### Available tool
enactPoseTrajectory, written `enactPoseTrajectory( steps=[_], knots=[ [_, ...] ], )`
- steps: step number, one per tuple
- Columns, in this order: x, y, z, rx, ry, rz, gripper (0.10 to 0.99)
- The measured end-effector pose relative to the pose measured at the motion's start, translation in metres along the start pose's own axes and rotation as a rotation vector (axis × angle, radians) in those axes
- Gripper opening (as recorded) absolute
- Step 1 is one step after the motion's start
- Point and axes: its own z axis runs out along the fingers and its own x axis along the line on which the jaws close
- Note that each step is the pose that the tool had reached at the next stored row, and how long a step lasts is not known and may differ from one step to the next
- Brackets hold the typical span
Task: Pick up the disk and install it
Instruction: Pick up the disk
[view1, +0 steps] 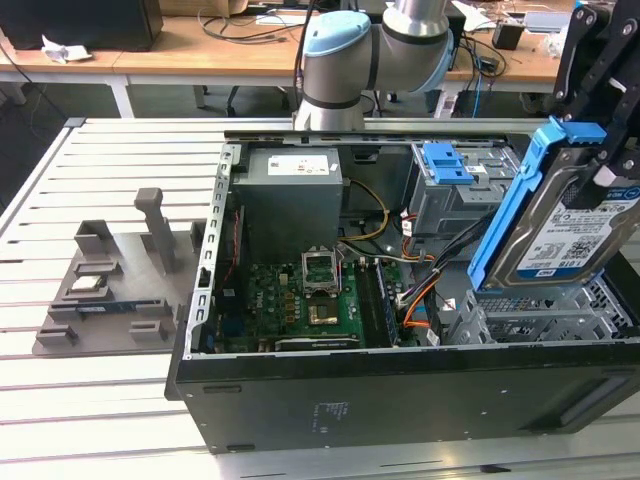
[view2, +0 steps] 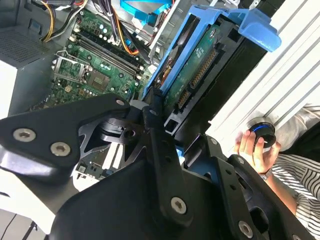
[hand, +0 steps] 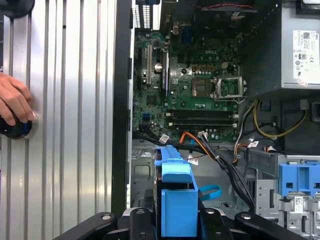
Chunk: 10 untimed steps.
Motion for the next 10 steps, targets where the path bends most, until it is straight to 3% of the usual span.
enactPoseTrajectory(
  steps=[10],
  knots=[
    [0.0002,-0.0087,0.0086,0.000,0.0001,0.000,0.365]
  ],
)
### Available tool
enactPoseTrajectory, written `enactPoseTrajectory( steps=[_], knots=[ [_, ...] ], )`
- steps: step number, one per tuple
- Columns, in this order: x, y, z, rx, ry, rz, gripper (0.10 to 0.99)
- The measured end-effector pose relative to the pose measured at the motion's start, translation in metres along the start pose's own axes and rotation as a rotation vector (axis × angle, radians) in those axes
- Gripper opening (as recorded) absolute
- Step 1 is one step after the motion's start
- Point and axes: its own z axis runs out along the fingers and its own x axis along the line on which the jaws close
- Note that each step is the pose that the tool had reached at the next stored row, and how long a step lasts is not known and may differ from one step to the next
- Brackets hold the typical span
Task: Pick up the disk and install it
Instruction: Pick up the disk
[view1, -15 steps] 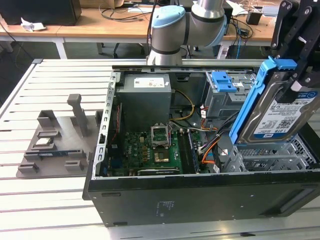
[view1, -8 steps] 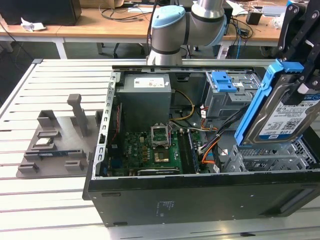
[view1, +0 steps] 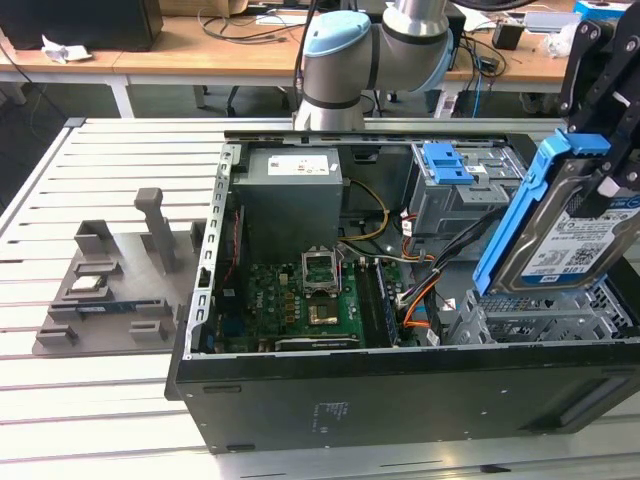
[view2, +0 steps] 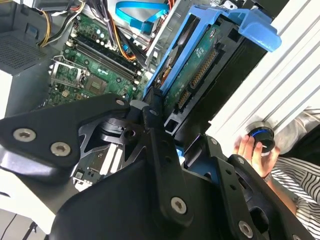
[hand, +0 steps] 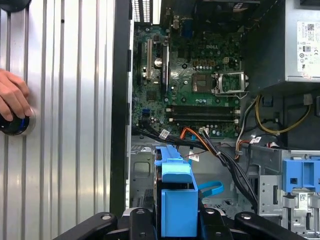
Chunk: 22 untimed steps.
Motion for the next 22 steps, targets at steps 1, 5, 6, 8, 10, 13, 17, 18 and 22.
enactPoseTrajectory(
  steps=[1,5,6,8,10,13,17,18,22],
  knots=[
    [0.0000,-0.0005,0.0005,0.000,0.0000,0.000,0.365],
    [0.0001,-0.0025,0.0024,0.000,-0.0002,0.000,0.365],
    [0.0001,-0.0031,0.0031,0.000,-0.0001,0.000,0.365],
    [0.0001,-0.0040,0.0050,0.000,-0.0001,0.000,0.365],
    [0.0002,-0.0049,0.0083,0.000,-0.0001,0.000,0.365],
    [0.0003,-0.0091,0.0125,0.000,-0.0002,0.003,0.365],
    [0.0002,-0.0138,0.0138,0.000,-0.0002,0.003,0.365],
    [0.0002,-0.0138,0.0139,0.000,-0.0003,0.003,0.365],
    [0.0003,-0.0140,0.0139,0.000,-0.0002,0.003,0.365]
  ],
)
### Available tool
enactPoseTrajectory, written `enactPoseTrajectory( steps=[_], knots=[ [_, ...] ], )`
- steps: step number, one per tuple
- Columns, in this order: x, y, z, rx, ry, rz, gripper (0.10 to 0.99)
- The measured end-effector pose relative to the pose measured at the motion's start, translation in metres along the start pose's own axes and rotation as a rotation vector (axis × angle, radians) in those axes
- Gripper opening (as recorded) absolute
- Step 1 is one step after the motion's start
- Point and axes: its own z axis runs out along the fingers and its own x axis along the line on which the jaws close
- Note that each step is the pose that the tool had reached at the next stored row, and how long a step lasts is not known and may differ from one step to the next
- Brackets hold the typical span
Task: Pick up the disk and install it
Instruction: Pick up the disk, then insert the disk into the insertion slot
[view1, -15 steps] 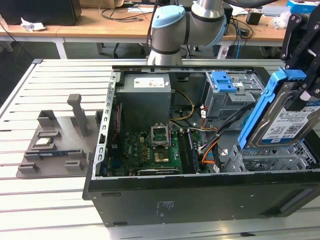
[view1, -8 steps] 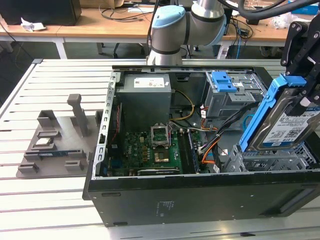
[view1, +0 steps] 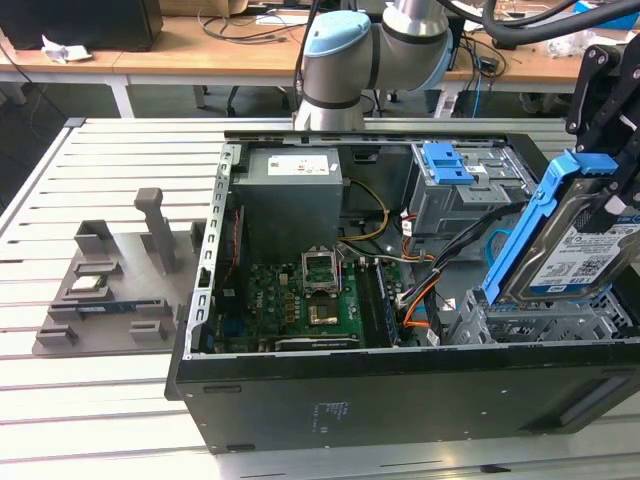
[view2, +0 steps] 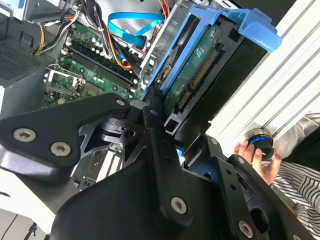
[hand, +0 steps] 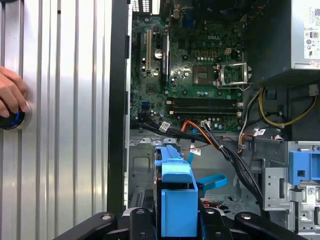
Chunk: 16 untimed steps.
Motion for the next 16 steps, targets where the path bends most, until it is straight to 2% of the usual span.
enactPoseTrajectory(
  steps=[10,16],
  knots=[
    [0.0000,-0.0002,0.0002,0.000,0.0001,0.000,0.365],
    [-0.0017,-0.0005,0.0068,0.000,0.0000,0.000,0.365]
  ],
)
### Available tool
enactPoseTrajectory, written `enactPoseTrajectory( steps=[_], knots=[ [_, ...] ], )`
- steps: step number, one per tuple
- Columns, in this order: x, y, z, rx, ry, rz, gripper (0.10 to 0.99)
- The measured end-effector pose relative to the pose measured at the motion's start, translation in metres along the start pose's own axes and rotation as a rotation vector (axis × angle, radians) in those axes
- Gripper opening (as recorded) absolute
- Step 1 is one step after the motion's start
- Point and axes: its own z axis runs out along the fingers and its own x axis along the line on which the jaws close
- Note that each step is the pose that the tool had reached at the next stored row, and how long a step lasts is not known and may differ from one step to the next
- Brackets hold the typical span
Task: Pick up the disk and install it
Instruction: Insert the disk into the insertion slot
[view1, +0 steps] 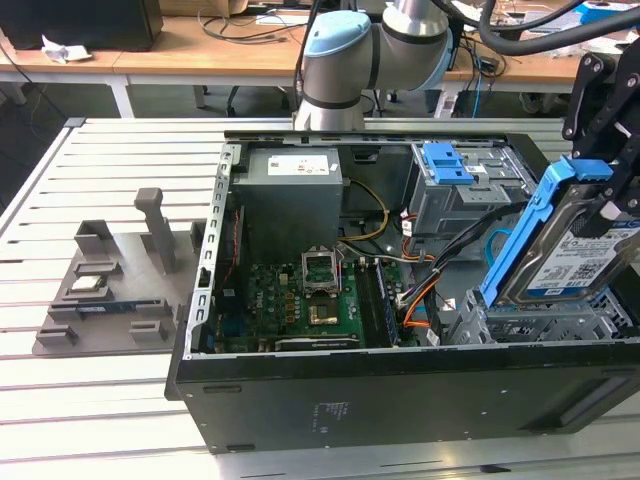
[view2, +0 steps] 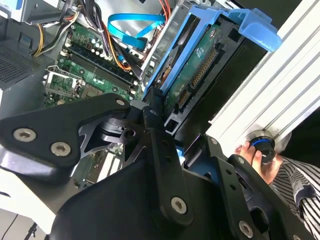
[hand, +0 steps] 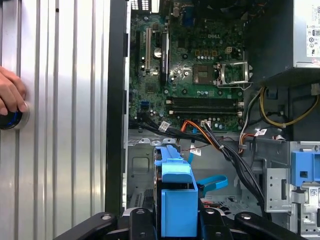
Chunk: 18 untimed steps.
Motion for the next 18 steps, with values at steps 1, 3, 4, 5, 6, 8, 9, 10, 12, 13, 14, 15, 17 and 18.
enactPoseTrajectory(
  steps=[1,3,4,5,6,8,9,10,12,13,14,15,17,18],
  knots=[
    [-0.0016,-0.0002,0.0019,0.000,0.0001,0.000,0.365],
    [-0.0044,-0.0017,0.0046,-0.001,0.0000,0.000,0.365],
    [-0.0051,-0.0021,0.0052,-0.001,-0.0001,0.000,0.365],
    [-0.0056,-0.0024,0.0059,-0.001,0.0000,0.001,0.365],
    [-0.0057,-0.0024,0.0067,-0.001,-0.0002,0.001,0.365],
    [-0.0058,-0.0025,0.0082,-0.001,0.0000,0.001,0.365],
    [-0.0058,-0.0026,0.0091,-0.001,0.0002,0.001,0.365],
    [-0.0057,-0.0027,0.0125,-0.001,0.0005,0.001,0.365],
    [-0.0056,-0.0031,0.0193,-0.002,0.0001,0.001,0.365],
    [-0.0055,-0.0032,0.0221,-0.002,-0.0001,0.001,0.365],
    [-0.0055,-0.0033,0.0238,-0.002,0.0000,0.001,0.365],
    [-0.0055,-0.0033,0.0252,-0.002,0.0001,0.001,0.365],
    [-0.0055,-0.0035,0.0288,-0.002,0.0001,0.001,0.365],
    [-0.0055,-0.0035,0.0295,-0.002,0.0001,0.001,0.365]
  ],
)
